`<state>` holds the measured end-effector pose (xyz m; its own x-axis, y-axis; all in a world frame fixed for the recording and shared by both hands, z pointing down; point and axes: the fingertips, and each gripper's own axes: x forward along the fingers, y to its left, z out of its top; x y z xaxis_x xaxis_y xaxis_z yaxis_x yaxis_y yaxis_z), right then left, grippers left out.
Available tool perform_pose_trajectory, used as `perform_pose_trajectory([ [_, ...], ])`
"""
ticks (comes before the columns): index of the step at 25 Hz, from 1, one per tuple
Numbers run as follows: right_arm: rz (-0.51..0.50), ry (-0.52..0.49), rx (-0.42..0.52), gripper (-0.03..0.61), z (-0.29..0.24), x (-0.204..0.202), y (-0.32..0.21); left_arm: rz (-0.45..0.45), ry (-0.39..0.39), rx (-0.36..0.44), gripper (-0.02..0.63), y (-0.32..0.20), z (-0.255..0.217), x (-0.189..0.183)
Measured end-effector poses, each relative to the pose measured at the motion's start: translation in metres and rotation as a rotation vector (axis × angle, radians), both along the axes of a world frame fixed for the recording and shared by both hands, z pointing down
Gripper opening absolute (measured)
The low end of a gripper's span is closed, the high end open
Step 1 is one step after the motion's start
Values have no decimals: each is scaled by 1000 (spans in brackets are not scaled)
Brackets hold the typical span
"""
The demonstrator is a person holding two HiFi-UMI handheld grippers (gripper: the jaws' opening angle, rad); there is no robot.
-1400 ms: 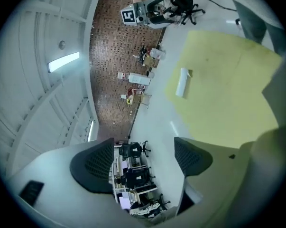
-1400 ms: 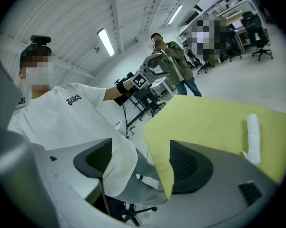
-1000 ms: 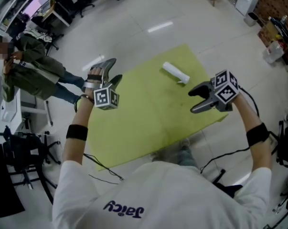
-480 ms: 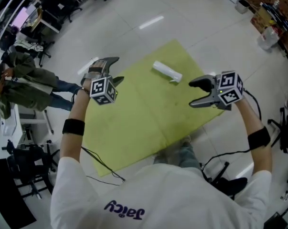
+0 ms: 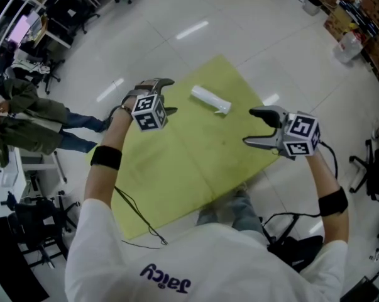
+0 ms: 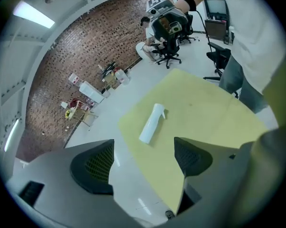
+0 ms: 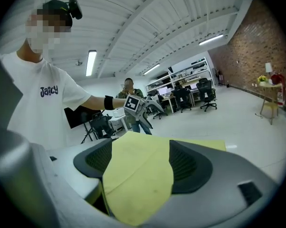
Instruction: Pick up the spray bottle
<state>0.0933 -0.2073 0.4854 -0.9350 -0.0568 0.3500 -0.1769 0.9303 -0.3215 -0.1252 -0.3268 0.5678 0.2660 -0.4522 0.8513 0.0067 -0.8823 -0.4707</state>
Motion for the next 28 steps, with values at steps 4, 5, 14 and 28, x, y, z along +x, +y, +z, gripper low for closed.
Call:
perform_pose_trajectory([
  [4, 60, 1, 19, 388, 9, 8, -8, 32, -16, -54, 410, -14, 25, 24],
  [5, 74, 1, 26, 388, 10, 11, -10, 36, -16, -67, 410, -18, 31, 29],
  [14, 262, 21, 139, 388, 19, 31, -27, 74, -70, -209, 410, -30, 90, 69],
  [28, 427, -2, 157, 388, 40, 41, -36, 242, -223, -285, 408, -45, 167, 117],
])
